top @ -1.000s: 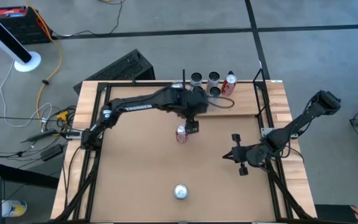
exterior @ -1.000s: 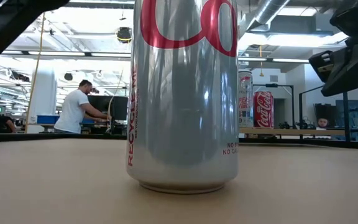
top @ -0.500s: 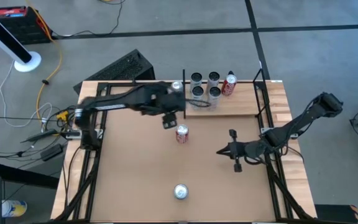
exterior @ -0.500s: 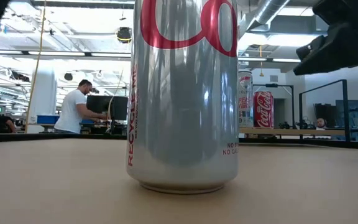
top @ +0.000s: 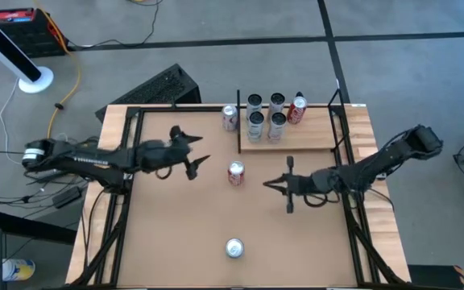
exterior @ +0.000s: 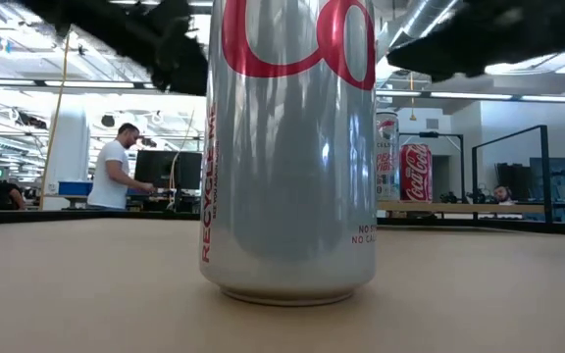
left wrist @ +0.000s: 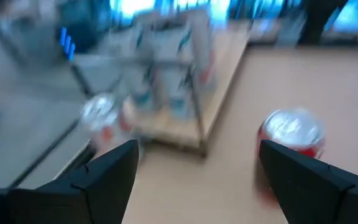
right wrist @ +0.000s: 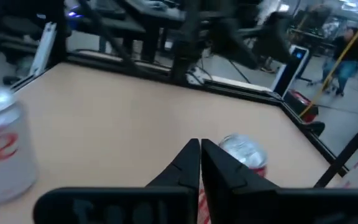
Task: Place canned beverage on shelf
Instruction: Put the red soda can on the shelf
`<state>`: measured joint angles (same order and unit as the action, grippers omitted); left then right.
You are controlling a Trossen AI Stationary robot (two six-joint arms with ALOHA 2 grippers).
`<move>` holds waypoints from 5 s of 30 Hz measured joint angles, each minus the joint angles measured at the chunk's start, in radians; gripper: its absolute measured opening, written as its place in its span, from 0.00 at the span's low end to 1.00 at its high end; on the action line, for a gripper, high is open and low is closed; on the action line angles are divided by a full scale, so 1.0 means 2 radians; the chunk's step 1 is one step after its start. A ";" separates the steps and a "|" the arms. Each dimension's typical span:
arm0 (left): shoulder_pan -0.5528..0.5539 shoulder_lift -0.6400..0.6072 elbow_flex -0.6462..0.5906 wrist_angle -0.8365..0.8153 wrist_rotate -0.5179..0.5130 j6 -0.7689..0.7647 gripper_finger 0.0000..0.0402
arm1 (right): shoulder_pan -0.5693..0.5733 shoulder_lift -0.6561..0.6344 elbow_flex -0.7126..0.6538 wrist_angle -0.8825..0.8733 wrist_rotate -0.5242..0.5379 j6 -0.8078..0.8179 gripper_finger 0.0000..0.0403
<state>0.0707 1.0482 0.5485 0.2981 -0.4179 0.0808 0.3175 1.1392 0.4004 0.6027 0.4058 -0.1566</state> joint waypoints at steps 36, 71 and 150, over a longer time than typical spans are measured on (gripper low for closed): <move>0.083 0.019 -0.177 0.318 0.206 0.114 0.80 | -0.157 0.190 0.245 -0.190 -0.149 0.063 0.83; 0.083 0.018 -0.173 0.315 0.219 0.146 0.80 | -0.180 0.249 0.245 -0.186 -0.144 0.078 0.89; 0.083 0.018 -0.173 0.306 0.221 0.149 0.80 | -0.671 -0.098 0.173 -0.536 -0.481 -0.138 0.70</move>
<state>0.2367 1.0840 0.2028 0.9104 0.0235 0.3790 -1.0245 0.9441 0.7456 -0.4698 -0.5556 -0.4329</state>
